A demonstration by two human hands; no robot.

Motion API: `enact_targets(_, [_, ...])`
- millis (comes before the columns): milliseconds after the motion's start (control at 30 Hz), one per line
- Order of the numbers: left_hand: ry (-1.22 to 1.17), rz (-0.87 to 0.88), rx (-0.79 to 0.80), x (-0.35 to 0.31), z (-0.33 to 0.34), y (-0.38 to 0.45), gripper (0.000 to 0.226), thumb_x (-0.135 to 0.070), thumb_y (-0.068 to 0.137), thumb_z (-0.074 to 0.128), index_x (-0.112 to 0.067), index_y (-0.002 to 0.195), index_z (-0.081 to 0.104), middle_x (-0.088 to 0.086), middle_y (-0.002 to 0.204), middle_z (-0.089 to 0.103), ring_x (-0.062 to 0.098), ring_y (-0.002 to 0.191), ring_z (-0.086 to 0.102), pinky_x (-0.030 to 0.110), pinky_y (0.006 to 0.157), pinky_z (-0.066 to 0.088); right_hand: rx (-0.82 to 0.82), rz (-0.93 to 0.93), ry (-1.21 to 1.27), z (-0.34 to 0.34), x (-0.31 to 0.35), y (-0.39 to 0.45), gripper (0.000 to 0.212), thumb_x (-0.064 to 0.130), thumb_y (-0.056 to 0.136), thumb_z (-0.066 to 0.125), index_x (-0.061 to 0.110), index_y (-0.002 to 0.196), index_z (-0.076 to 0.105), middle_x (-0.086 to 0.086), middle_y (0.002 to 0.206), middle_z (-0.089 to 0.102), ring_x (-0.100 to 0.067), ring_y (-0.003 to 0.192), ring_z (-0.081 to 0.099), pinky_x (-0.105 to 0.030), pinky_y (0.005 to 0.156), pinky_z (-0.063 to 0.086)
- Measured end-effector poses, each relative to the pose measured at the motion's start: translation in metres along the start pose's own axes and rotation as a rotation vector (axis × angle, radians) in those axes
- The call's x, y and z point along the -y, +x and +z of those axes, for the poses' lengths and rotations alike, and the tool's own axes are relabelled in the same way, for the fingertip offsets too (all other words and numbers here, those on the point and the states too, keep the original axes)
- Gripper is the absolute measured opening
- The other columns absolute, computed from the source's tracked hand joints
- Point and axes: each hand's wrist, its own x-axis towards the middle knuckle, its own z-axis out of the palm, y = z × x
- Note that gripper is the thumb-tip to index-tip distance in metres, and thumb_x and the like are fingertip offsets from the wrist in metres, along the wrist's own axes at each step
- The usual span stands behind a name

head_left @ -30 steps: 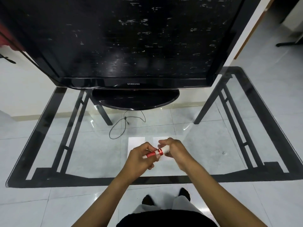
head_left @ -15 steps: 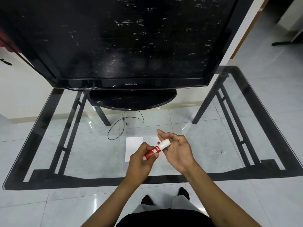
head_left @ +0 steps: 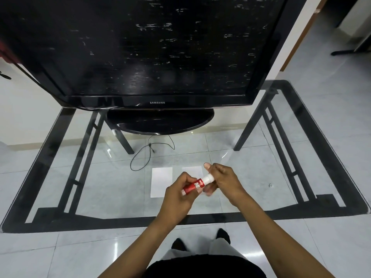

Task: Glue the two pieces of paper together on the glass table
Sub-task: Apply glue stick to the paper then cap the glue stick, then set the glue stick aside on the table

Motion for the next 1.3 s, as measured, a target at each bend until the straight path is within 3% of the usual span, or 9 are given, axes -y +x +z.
enact_targets(67, [0.028, 0.022, -0.018, 0.000, 0.005, -0.001, 0.017, -0.020, 0.085, 0.072, -0.028, 0.084, 0.056, -0.023, 0.085, 0.067, 0.001, 0.077, 0.060, 0.006, 0.069, 0.044, -0.036, 0.002, -0.163, 0.000, -0.001, 0.001, 0.059, 0.073, 0.076, 0.048, 0.018, 0.059, 0.057, -0.007, 0.044, 0.062, -0.019, 0.038, 0.059, -0.024, 0.044, 0.050])
enact_targets(167, [0.032, 0.009, -0.021, 0.001, 0.010, -0.001, 0.019, -0.024, 0.085, 0.072, -0.033, 0.084, 0.054, -0.022, 0.089, 0.067, 0.002, 0.077, 0.060, 0.014, 0.070, 0.048, -0.066, 0.026, -0.235, 0.003, -0.004, 0.005, 0.072, 0.075, 0.085, 0.025, 0.015, 0.060, 0.056, -0.006, 0.049, 0.064, -0.018, 0.047, 0.063, -0.025, 0.051, 0.049])
enact_targets(333, [-0.016, -0.018, -0.066, 0.001, 0.012, 0.002, 0.019, -0.023, 0.086, 0.071, -0.030, 0.084, 0.053, -0.014, 0.091, 0.071, 0.004, 0.073, 0.060, 0.033, 0.070, 0.054, -0.062, 0.015, 0.394, 0.019, 0.000, 0.009, 0.060, 0.059, 0.097, 0.021, 0.018, 0.103, 0.064, 0.001, 0.127, 0.064, -0.020, 0.116, 0.060, -0.041, 0.097, 0.043])
enact_targets(433, [-0.080, -0.038, -0.119, -0.001, 0.011, 0.006, 0.018, -0.022, 0.087, 0.070, -0.030, 0.084, 0.054, -0.010, 0.091, 0.071, 0.007, 0.067, 0.060, 0.018, 0.055, 0.050, 0.069, 0.003, 0.795, 0.019, 0.006, 0.007, 0.050, 0.044, 0.101, 0.023, 0.013, 0.103, 0.062, -0.008, 0.140, 0.054, -0.022, 0.131, 0.048, -0.045, 0.103, 0.033])
enact_targets(533, [-0.214, -0.097, -0.135, -0.002, 0.011, 0.011, 0.014, -0.021, 0.088, 0.069, -0.022, 0.087, 0.055, 0.002, 0.093, 0.073, 0.009, 0.060, 0.059, 0.017, 0.052, 0.050, 0.170, 0.001, 0.869, 0.018, 0.010, 0.003, 0.045, 0.033, 0.098, 0.022, 0.010, 0.103, 0.061, -0.017, 0.141, 0.051, -0.027, 0.133, 0.045, -0.044, 0.098, 0.036])
enact_targets(700, [-0.432, -0.223, -0.066, -0.002, 0.010, 0.016, 0.010, -0.028, 0.090, 0.067, -0.024, 0.088, 0.057, 0.005, 0.088, 0.076, 0.008, 0.064, 0.063, 0.021, 0.059, 0.053, 0.204, 0.033, 0.786, 0.012, 0.007, 0.001, 0.032, 0.012, 0.098, 0.035, 0.013, 0.126, 0.049, -0.023, 0.133, 0.057, -0.034, 0.125, 0.054, -0.043, 0.092, 0.045])
enact_targets(933, [-0.618, -0.313, 0.086, -0.001, 0.014, 0.027, 0.015, -0.033, 0.087, 0.067, -0.021, 0.096, 0.069, -0.004, 0.081, 0.071, 0.012, 0.072, 0.058, 0.026, 0.067, 0.050, 0.231, 0.015, 0.378, 0.004, 0.000, -0.004, 0.025, 0.005, 0.096, 0.050, 0.004, 0.119, 0.060, -0.016, 0.118, 0.065, -0.024, 0.094, 0.064, -0.036, 0.083, 0.052])
enact_targets(1133, [-0.534, -0.473, 0.062, 0.007, 0.015, 0.039, 0.022, -0.035, 0.091, 0.063, -0.020, 0.107, 0.063, 0.006, 0.113, 0.068, 0.023, 0.104, 0.065, 0.033, 0.081, 0.053, -0.068, -0.005, 0.012, -0.018, -0.008, 0.012, 0.024, 0.016, 0.088, 0.068, 0.018, 0.112, 0.065, -0.002, 0.109, 0.071, -0.022, 0.107, 0.064, -0.040, 0.090, 0.053])
enact_targets(1300, [-0.272, -0.461, 0.033, 0.018, -0.001, 0.048, 0.026, -0.024, 0.095, 0.059, -0.015, 0.119, 0.058, 0.007, 0.116, 0.063, 0.023, 0.105, 0.063, 0.036, 0.087, 0.052, -0.335, -0.069, -0.273, -0.042, -0.013, 0.054, 0.021, 0.018, 0.084, 0.072, 0.015, 0.100, 0.059, -0.005, 0.099, 0.070, -0.022, 0.093, 0.063, -0.036, 0.083, 0.051])
